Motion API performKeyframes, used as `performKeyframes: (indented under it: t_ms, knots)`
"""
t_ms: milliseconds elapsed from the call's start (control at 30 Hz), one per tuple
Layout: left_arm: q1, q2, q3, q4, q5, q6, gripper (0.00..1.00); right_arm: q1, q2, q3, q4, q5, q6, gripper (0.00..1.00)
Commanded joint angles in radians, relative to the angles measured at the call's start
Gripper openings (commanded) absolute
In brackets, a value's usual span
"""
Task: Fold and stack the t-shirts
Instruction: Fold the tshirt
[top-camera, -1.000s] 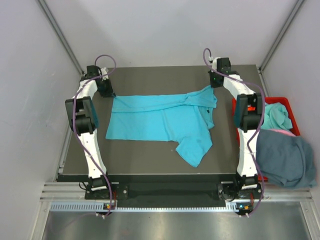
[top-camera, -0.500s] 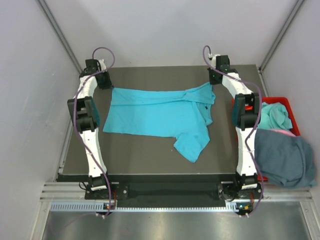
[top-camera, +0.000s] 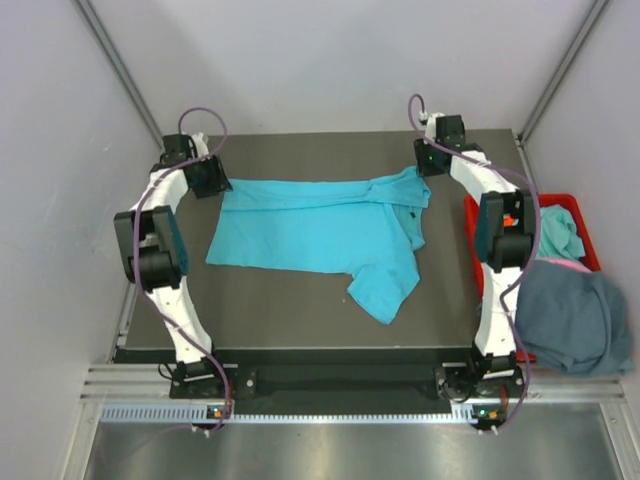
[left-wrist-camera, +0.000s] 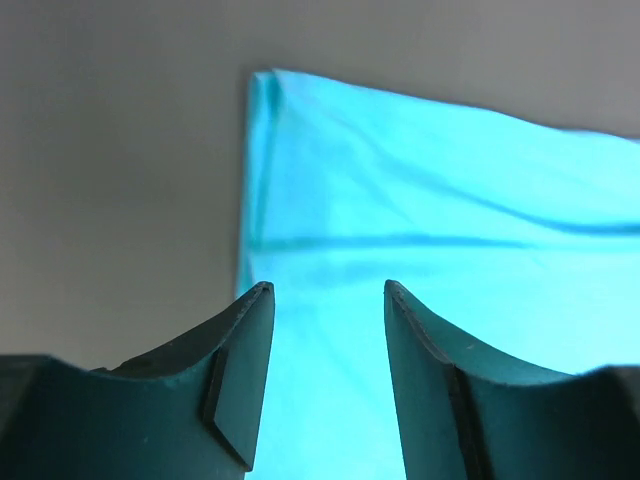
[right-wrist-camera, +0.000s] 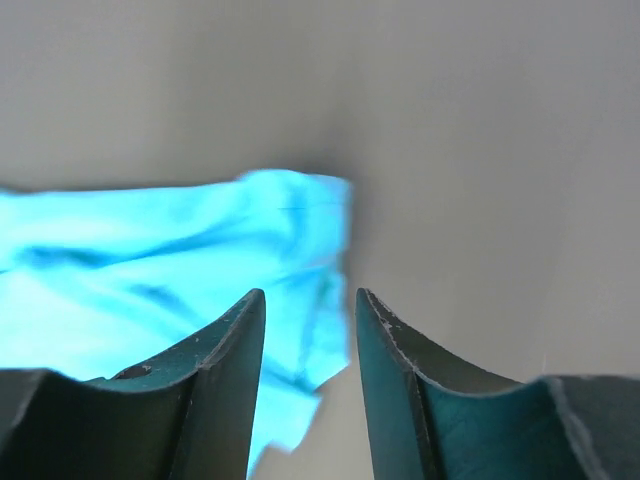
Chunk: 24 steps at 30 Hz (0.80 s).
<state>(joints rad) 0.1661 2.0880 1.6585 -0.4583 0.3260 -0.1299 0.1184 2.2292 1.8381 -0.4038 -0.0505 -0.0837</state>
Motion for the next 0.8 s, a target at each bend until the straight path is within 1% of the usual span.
performKeyframes:
  t_ms: [0,33,133,233,267,300,433,600,767]
  knots:
    - [0.0,-0.241,-0.123,0.153,0.053,-0.028,0.53,0.036,-0.167,-0.042,0.092,-0.11,0.035,0.42]
    - [-0.002,-0.261,-0.184,0.153,0.065,-0.027,0.53,0.041,-0.166,-0.049,0.089,-0.173,0.045,0.41]
    - [-0.005,-0.304,-0.285,0.15,0.07,-0.014,0.53,0.078,-0.135,-0.054,0.071,-0.219,0.035,0.41]
    - [-0.005,-0.298,-0.351,0.136,0.059,-0.005,0.52,0.112,-0.071,-0.019,0.045,-0.256,0.025,0.41]
    - [-0.005,-0.284,-0.358,0.1,0.073,-0.007,0.51,0.122,-0.05,-0.001,0.033,-0.261,0.032,0.4]
    - [-0.005,-0.278,-0.365,0.093,0.079,-0.007,0.5,0.127,-0.005,0.039,0.01,-0.268,0.035,0.4]
    - [-0.004,-0.287,-0.437,0.104,0.073,-0.01,0.49,0.141,0.067,0.116,-0.015,-0.27,0.041,0.4]
    - [-0.004,-0.283,-0.448,0.098,0.061,0.003,0.49,0.148,0.119,0.164,-0.03,-0.253,0.039,0.4]
    - [-0.002,-0.25,-0.436,0.087,0.074,-0.005,0.48,0.148,0.132,0.158,-0.029,-0.244,0.038,0.4]
